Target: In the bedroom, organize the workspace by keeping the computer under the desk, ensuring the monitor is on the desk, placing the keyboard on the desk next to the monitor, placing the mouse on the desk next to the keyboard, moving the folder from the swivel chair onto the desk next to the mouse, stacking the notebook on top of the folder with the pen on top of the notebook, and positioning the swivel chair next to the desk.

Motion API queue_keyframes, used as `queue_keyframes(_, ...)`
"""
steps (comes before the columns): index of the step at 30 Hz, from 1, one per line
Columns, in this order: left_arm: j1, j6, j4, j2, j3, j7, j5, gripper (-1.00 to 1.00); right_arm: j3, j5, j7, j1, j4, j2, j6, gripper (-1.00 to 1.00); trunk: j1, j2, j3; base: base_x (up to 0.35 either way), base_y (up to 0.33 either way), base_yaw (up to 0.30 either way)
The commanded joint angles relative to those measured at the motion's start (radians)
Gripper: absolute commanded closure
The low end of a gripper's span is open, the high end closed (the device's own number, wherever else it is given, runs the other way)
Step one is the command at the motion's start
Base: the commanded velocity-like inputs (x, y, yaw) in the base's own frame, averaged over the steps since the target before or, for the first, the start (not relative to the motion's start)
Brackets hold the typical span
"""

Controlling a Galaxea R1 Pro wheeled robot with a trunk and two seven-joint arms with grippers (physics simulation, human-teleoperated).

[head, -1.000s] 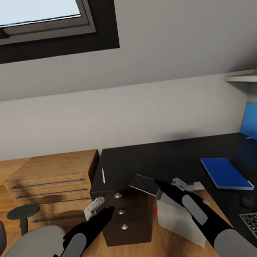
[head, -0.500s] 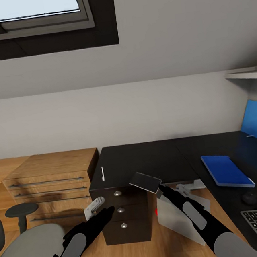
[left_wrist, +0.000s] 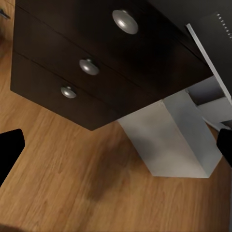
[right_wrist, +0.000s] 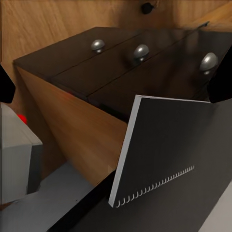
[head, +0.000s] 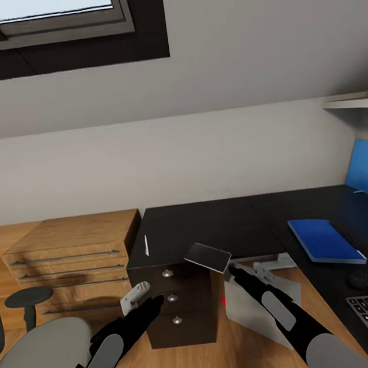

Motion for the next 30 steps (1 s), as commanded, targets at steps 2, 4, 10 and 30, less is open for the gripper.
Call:
queue_keyframes(2, -0.001, 0.002, -0.001, 0.001, -0.001, 0.007, 0.004, -1.0, 0.001, -0.006, -0.001, -0.001, 0.002, 0.0, 0.003, -1.0, 0.008, -0.015, -0.007, 0.0, 0.0, 0.0)
queue_keyframes(4, -0.001, 0.002, -0.001, 0.001, -0.001, 0.007, 0.004, -1.0, 0.001, -0.006, -0.001, -0.001, 0.003, 0.0, 0.003, -1.0, 0.015, -0.029, -0.014, 0.0, 0.0, 0.0)
queue_keyframes(10, -0.001, 0.002, -0.001, 0.0, -0.001, 0.007, 0.004, -1.0, 0.002, -0.006, 0.0, -0.001, 0.005, 0.014, 0.007, -1.0, 0.038, -0.071, -0.033, 0.0, 0.0, 0.0)
queue_keyframes(30, -0.001, 0.002, -0.001, 0.0, -0.033, 0.008, 0.004, -1.0, -0.001, -0.007, 0.341, -0.109, 0.253, -0.006, 0.136, -1.0, 0.115, -0.211, -0.095, 0.0, 0.0, 0.0)
